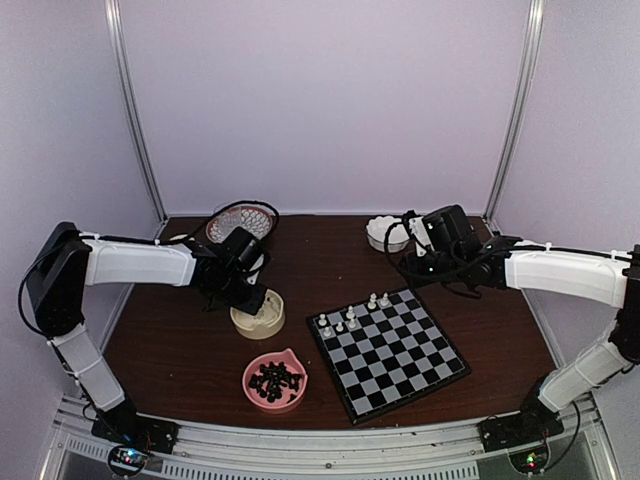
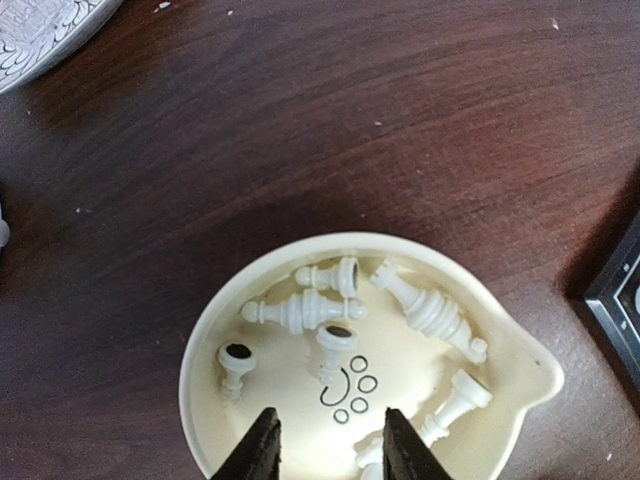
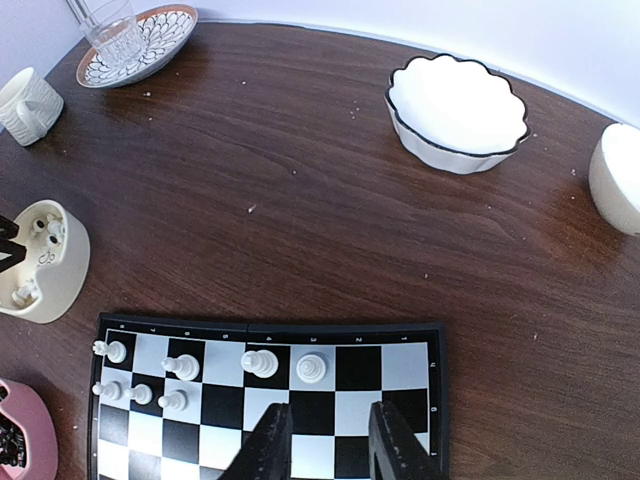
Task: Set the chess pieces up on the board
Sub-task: Pick up the pawn from the storage box.
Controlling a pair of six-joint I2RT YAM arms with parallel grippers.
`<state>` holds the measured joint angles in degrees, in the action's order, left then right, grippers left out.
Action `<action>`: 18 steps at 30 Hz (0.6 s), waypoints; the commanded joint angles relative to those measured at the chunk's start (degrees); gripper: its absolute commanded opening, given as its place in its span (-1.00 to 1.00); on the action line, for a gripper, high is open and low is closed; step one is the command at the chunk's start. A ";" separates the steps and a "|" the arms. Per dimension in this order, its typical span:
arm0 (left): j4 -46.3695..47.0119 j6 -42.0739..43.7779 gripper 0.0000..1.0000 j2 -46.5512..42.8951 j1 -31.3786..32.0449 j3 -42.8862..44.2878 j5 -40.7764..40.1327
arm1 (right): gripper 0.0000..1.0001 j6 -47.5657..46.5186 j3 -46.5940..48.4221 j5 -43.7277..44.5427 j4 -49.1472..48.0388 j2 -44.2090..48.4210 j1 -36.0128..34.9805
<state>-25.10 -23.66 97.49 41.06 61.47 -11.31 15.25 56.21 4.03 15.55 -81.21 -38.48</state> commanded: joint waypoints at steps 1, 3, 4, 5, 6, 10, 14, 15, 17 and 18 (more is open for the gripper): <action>2.57 -1.41 -0.26 2.24 -0.98 1.90 -2.48 | -0.41 0.40 -0.66 -0.30 -1.28 0.58 0.25; 4.51 -1.33 -0.25 1.74 -0.98 0.56 -1.67 | -0.41 0.40 -0.58 -0.17 -1.39 0.25 0.25; 5.16 -1.16 -0.25 1.46 -0.98 0.13 -1.33 | -0.42 0.33 -0.49 -0.21 -1.44 -0.02 0.27; 5.11 -0.99 -0.26 1.45 -0.98 0.18 -1.35 | -0.42 0.31 -0.36 -0.25 -1.36 -0.18 0.25; 4.59 -0.95 -0.27 1.58 -1.02 0.41 -1.87 | -0.42 0.31 -0.27 -0.34 -1.32 -0.38 0.25; 2.92 -1.78 -0.32 2.62 -1.76 1.10 -2.49 | -0.42 0.40 -0.22 -0.59 -1.40 -0.70 0.25; 2.34 -1.45 -0.51 3.49 -2.38 1.32 -2.91 | -0.42 0.42 -0.22 -0.69 -1.40 -0.57 0.25; 2.05 -1.21 -0.52 3.75 -2.39 1.55 -3.47 | -0.42 0.40 -0.22 -0.65 -1.40 -0.53 0.25; 1.21 -0.81 -0.52 4.36 -2.40 2.06 -4.36 | -0.42 0.34 -0.30 -0.62 -1.40 -0.44 0.25; 0.85 -0.61 -0.52 4.68 -2.39 2.33 -4.82 | -0.42 0.36 -0.33 -0.56 -1.44 -0.40 0.25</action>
<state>-23.40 -24.75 100.44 38.98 61.82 -13.76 15.22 56.21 3.64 15.14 -81.67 -38.48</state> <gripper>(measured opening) 0.240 0.289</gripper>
